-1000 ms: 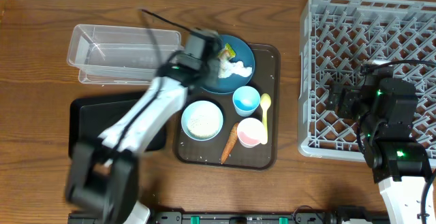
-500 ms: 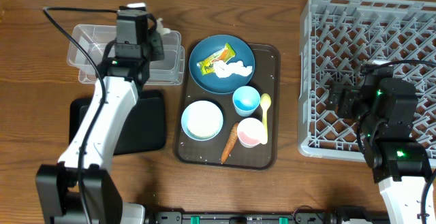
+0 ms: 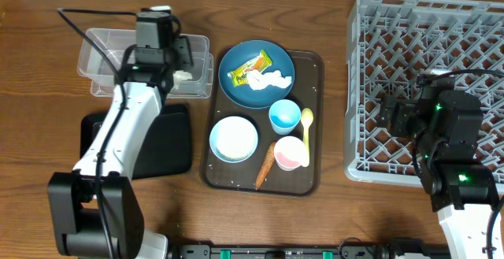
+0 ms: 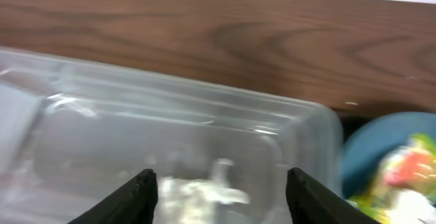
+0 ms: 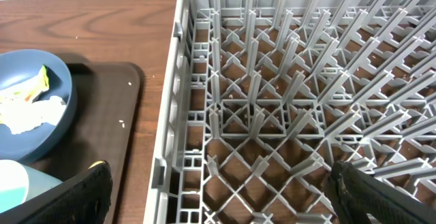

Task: Sort waste into correct bins and load items into the dishwasher rack
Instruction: 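Carry the tissue left and drop it into the clear bin, then return the left gripper to the plate and grasp remaining tissue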

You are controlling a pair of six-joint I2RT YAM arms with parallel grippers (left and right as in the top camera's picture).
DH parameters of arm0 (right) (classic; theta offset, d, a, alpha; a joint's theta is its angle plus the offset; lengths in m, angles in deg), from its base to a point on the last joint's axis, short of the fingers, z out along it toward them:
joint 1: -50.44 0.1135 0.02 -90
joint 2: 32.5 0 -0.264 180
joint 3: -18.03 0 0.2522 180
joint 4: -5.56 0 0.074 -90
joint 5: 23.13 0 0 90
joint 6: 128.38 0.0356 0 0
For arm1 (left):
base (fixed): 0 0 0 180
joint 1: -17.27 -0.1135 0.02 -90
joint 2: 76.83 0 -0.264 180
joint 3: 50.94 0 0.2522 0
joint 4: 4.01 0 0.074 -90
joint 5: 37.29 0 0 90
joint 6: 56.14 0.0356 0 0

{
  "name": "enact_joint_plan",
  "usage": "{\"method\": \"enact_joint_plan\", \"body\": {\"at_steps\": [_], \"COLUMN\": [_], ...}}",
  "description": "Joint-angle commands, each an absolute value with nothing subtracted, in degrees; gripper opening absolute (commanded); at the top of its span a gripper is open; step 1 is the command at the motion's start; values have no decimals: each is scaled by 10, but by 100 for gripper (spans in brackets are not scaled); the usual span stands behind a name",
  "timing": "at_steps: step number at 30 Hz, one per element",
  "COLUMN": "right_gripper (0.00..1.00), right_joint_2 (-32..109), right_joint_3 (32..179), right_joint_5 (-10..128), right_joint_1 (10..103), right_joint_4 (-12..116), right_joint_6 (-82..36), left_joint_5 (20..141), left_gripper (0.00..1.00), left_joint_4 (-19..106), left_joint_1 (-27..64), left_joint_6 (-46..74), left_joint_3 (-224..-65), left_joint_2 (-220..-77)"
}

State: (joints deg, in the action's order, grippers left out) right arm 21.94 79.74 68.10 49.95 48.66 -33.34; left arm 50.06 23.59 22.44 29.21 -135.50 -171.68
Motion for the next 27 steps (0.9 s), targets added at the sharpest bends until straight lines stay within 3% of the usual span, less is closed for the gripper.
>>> {"method": "enact_joint_plan", "body": {"at_steps": [1,12,22,27], "right_gripper": [99,99,99,99], "right_joint_2": [220,220,220,220], "right_joint_3": [809,809,809,809], "right_joint_5": [679,679,679,679], "right_joint_1": [503,503,503,503], "right_joint_4": [488,488,490,490], "right_joint_6": [-326,-326,-326,-326], "left_joint_5": [573,585,585,591], "left_gripper": [63,64,76,76], "left_joint_4": [234,199,151,135], "left_joint_1": [271,389,409,409], "left_joint_6": [293,290,290,286], "left_joint_3": [-1359,-1359,-1359,-1359], "left_joint_2": [-1711,-1778,-1886,-1918]}}
